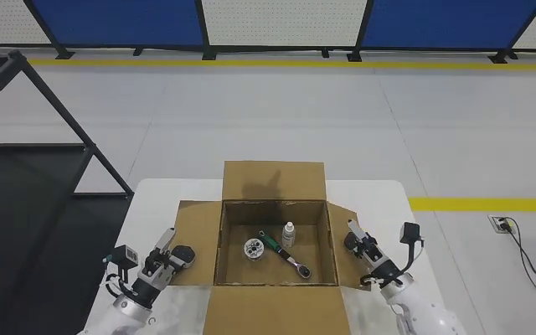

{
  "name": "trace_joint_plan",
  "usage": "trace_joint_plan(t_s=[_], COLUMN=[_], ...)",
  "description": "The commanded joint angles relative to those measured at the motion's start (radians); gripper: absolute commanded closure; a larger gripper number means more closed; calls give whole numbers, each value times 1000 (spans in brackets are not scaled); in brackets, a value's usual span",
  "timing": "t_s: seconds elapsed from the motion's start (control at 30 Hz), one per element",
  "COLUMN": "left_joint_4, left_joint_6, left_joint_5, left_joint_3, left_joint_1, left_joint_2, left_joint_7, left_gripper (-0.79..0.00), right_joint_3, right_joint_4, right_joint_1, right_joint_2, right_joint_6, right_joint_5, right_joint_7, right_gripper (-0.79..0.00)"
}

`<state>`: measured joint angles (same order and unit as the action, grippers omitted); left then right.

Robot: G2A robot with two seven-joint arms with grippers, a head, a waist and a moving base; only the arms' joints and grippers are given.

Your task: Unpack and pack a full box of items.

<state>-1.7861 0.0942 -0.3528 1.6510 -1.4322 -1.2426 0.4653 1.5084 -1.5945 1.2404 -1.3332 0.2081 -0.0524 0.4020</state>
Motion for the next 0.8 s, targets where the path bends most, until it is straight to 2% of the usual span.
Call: trace_joint_plan(t_s=[0.0, 0.4, 0.6, 0.77], left_joint_4=[2, 13, -21, -62], left_joint_6=[2, 6, 29, 52], left_joint_5=[2, 4, -20, -58], left_joint_3=[-2, -10, 5, 24], left_joint_1=[-1, -2, -1, -8], left_joint_2=[0, 3, 4, 3], left_joint_7=[-2, -16, -34, -55], left_gripper=[-785, -785, -785, -785], right_joint_3=[-1, -4, -17, -73], right_joint_4=[6, 7, -89, -184], right_joint_1=[2, 7, 17, -1], right_joint_2=[1, 7, 11, 14], right_joint_6=[2, 11, 36, 29], right_joint_5=[4, 18, -1, -88], right_joint_7=[0, -4, 7, 64], right_gripper=[-785, -785, -785, -785])
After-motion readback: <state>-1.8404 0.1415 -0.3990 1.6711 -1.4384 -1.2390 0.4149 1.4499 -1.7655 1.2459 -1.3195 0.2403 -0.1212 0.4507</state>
